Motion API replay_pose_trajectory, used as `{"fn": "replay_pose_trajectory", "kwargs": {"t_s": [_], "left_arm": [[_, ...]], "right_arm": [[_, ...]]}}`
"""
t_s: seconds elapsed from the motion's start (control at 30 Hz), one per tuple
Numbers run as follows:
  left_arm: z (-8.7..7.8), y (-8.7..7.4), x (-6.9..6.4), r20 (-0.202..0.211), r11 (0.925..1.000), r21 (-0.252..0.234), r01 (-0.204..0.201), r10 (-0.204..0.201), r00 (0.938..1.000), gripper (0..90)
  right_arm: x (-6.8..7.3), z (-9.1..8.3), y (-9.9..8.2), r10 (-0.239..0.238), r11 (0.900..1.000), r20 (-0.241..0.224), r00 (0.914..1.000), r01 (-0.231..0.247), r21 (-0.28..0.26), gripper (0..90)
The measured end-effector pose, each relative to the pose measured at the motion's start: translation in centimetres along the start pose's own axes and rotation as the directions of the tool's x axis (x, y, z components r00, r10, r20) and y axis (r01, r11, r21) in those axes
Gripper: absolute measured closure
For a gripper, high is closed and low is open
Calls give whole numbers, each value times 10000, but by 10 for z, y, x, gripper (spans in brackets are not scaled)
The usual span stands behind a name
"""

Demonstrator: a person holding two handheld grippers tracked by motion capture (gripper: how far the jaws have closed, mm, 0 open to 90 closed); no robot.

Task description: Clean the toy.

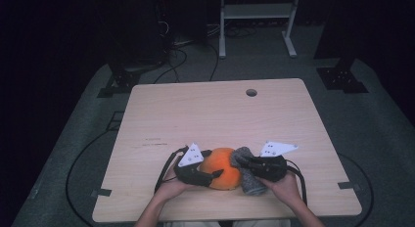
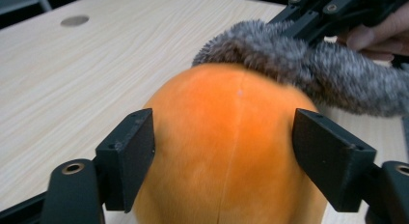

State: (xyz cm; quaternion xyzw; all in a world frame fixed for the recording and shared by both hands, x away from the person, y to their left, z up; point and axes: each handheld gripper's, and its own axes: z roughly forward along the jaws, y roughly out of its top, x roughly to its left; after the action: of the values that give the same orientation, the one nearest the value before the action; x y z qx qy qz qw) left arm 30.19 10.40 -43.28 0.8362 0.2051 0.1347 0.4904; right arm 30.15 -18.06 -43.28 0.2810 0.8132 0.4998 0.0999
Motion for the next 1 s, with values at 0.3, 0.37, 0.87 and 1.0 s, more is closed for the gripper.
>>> {"fn": "replay_pose_trajectory", "kwargs": {"t_s": [0.3,0.37,0.87,1.0], "left_arm": [[-5,-8,7,149,9990,449,81,-88,9998,291],[-6,-8,7,215,9987,515,45,-56,9998,292],[-7,-8,8,593,9981,612,5,-41,9982,295],[-6,0,12,806,9979,198,617,-631,9947,131]], "right_arm": [[-2,-7,5,351,9990,-86,9993,-353,-279,815],[2,-4,7,237,9993,-336,9992,-247,-286,815],[2,1,8,289,9994,-434,9986,-298,-190,814],[5,6,1,239,9997,-291,9993,-241,-44,815]]}}
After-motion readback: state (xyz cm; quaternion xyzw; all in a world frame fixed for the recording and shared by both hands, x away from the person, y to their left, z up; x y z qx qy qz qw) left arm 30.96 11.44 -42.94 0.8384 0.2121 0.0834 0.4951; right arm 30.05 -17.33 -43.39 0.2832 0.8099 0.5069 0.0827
